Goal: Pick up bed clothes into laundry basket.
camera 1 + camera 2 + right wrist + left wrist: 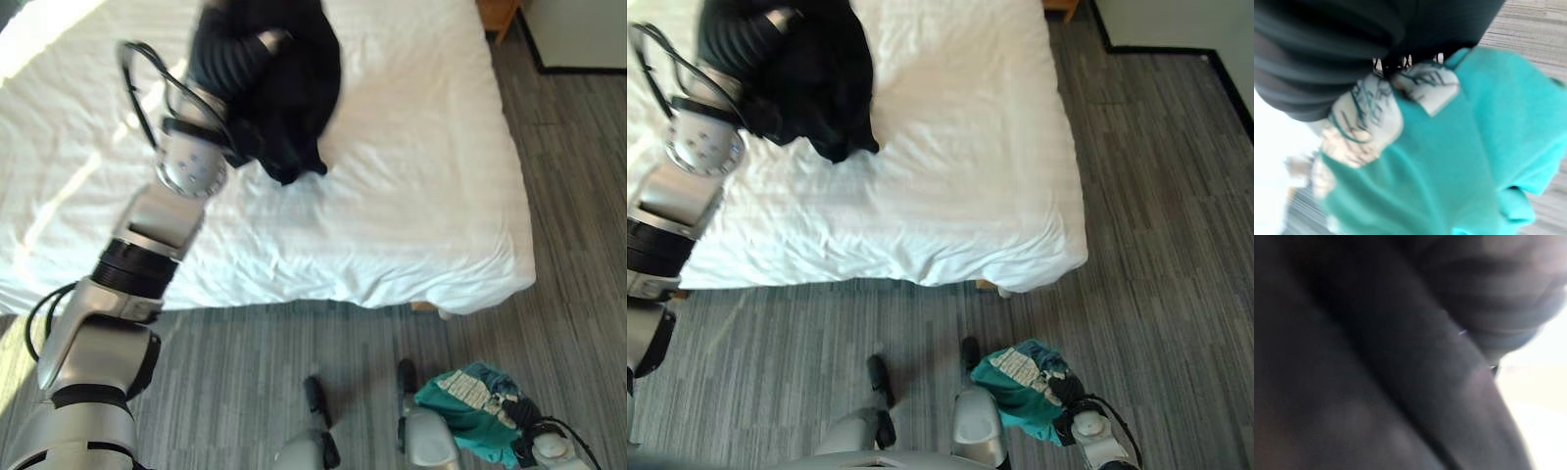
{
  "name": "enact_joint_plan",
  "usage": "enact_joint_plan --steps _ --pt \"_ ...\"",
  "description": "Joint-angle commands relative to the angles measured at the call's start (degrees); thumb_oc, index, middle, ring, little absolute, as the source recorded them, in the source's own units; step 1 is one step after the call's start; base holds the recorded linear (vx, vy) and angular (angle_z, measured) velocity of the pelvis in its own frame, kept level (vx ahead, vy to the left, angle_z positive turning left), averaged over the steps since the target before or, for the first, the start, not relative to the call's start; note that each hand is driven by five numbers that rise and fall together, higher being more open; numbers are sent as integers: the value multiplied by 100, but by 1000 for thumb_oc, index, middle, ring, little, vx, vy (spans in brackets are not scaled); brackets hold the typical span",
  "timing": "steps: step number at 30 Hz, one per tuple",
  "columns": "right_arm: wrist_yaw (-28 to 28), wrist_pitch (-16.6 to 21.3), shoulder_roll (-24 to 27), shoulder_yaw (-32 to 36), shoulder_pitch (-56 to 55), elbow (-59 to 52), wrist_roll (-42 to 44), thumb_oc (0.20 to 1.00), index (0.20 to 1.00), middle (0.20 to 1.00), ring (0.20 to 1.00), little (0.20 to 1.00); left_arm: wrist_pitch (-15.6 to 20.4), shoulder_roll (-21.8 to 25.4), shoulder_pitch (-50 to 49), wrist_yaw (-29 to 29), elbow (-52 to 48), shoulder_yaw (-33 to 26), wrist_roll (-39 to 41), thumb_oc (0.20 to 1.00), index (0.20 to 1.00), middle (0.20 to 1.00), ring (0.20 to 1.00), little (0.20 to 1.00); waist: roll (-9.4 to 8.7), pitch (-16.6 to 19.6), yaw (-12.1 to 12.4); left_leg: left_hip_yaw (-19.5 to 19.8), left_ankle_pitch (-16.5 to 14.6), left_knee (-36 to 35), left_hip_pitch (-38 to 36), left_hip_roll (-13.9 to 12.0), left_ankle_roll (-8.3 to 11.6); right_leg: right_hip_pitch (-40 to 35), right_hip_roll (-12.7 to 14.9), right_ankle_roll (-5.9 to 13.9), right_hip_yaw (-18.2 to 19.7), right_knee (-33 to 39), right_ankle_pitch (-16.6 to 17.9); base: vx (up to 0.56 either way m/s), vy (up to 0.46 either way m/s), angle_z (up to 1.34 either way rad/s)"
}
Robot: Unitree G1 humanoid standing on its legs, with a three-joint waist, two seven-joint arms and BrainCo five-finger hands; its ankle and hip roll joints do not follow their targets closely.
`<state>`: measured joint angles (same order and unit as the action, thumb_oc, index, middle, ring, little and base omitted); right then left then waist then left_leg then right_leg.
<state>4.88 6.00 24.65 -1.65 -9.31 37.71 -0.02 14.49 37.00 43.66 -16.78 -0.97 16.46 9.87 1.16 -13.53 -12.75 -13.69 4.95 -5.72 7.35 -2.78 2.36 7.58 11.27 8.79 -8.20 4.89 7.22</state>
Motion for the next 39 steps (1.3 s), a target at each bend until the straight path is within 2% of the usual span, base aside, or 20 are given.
enact_joint_plan --steps 1,4,7,9,10,11,16,18,20,21,22,23,25,26,27,29,32,34,38,39 --pt "173 202 317 388 -426 -697 -96 200 200 200 200 200 91 -525 -444 527 103 -145 -267 200 200 200 200 200 -73 134 -140 -295 -325 72 -651 -291 294 94 464 525 8 -841 -27 -142 141 -56" --pt "610 153 159 463 -146 -1617 -573 200 200 200 200 200 -115 -1192 -1451 931 -43 -48 32 200 200 200 200 200 -43 204 256 -864 -246 144 -808 -405 178 -239 578 332 -1226 -1651 -389 -148 83 -86" --pt "771 208 95 440 187 -2246 -851 200 200 200 200 200 -315 -1433 -1962 987 125 63 -102 200 200 200 200 200 -37 408 540 -1514 -286 171 -973 -435 81 -784 828 339 -2274 -2004 -547 -170 87 -153" --pt "807 254 192 314 319 -2542 -1082 200 200 200 200 200 -372 -1401 -2494 1018 32 -6 -221 200 200 200 200 200 -84 538 859 -2022 -280 210 -1024 -468 19 -1188 1130 373 -3006 -1953 -318 -140 -24 -169" --pt "807 239 192 293 302 -2561 -1099 200 200 200 200 200 -381 -1399 -2547 1016 -3 -25 -235 200 200 200 200 200 -92 543 870 -2061 -291 214 -1054 -457 17 -1209 1131 386 -2981 -1912 -287 -158 -241 -197" --pt "883 101 312 4 604 -2393 -1339 200 200 200 200 200 -497 -1442 -2975 1019 256 114 -294 200 200 200 200 200 -145 683 1085 -2364 -240 274 -1075 -528 27 -1403 1293 454 -3125 -1558 -40 -160 -272 -217" --pt "814 133 353 -390 978 -2509 -1392 200 200 200 200 200 -538 -1608 -3312 1124 718 192 -257 200 200 200 200 200 63 780 1157 -2765 374 430 -894 -1075 423 -1455 646 339 -2723 -602 -450 -122 -226 -151" --pt "764 226 392 -479 989 -2709 -1192 200 200 200 200 200 -524 -1714 -3355 1076 785 116 -204 200 200 200 200 200 243 754 1103 -2857 651 420 -851 -1396 655 -1418 258 208 -2556 -201 -569 -111 -261 -159" --pt "695 324 655 -181 973 -3165 -897 200 200 200 200 200 -475 -1694 -3349 985 746 -57 -121 200 200 200 200 200 239 648 1056 -2707 685 591 -790 -1517 759 -1394 97 158 -2454 -85 -642 -31 -229 -96" --pt "540 362 845 -236 758 -3414 -924 200 200 200 200 200 -423 -1732 -3249 911 743 -120 -28 200 200 200 200 200 192 480 1126 -2168 593 865 -646 -1390 795 -1374 -1 87 -2211 -81 -730 3 -162 -69" --pt "538 360 847 -232 754 -3419 -924 200 200 200 200 200 -421 -1734 -3246 912 747 -118 -28 200 200 200 200 200 195 479 1130 -2168 585 879 -641 -1397 796 -1373 -4 86 -2209 -81 -730 -79 -248 -123" --pt "433 452 910 -452 877 -3455 -959 200 200 200 200 200 -369 -1756 -3301 796 679 -198 -47 200 200 200 200 200 11 260 1500 -734 133 1048 -245 -896 579 -1236 -41 -47 -1907 -157 -724 -29 -243 -143" --pt "355 500 858 -755 1037 -3313 -1096 200 200 200 200 200 -221 -1860 -3359 850 560 -173 185 200 200 200 200 200 -99 173 1730 578 -213 990 -200 -505 522 -1172 -291 -136 -1306 -218 -874 190 -309 -226" --pt "333 531 877 -822 1100 -3246 -1064 200 200 200 200 200 -203 -1874 -3342 864 484 -149 277 200 200 200 200 200 -110 154 1744 835 -255 969 -202 -389 499 -1157 -388 -156 -1111 -196 -884 202 -166 -214" --pt "334 534 877 -823 1109 -3241 -1063 200 200 200 200 200 -204 -1873 -3337 865 483 -153 279 200 200 200 200 200 -112 155 1744 831 -227 962 -185 -384 491 -1137 -384 -157 -1109 -195 -862 129 -112 -160" --pt "293 546 933 -891 1180 -3256 -1031 200 200 200 200 200 -162 -1857 -3360 913 214 -149 377 200 200 200 200 200 -128 118 1829 1227 -172 864 3 -71 421 -1152 -548 -195 -823 -107 -890 164 -130 -140" --pt "310 561 931 -1008 1351 -3378 -1007 200 200 200 200 200 -116 -1896 -3388 861 -73 -153 526 200 200 200 200 200 -111 -24 2019 1383 301 786 644 283 483 -1404 -867 -287 -363 4 -1073 273 -121 -122" --pt "298 575 972 -1061 1476 -3524 -994 200 200 200 200 200 -103 -1885 -3404 793 -247 -177 579 200 200 200 200 200 -107 -81 2187 1296 507 652 848 277 541 -1583 -1009 -354 -23 8 -1251 310 -48 -142" --pt "338 572 962 -1040 1602 -3561 -957 200 200 200 200 200 -208 -1865 -3255 650 -190 -134 307 200 200 200 200 200 -239 49 2400 1089 479 686 813 137 315 -2132 -1050 -341 408 -104 -1651 475 31 -115" --pt "370 567 899 -973 1540 -3534 -993 200 200 200 200 200 -297 -1826 -3168 588 -64 -70 93 200 200 200 200 200 -492 132 2358 944 277 785 648 163 135 -2171 -912 -242 368 -527 -1694 527 39 -40"
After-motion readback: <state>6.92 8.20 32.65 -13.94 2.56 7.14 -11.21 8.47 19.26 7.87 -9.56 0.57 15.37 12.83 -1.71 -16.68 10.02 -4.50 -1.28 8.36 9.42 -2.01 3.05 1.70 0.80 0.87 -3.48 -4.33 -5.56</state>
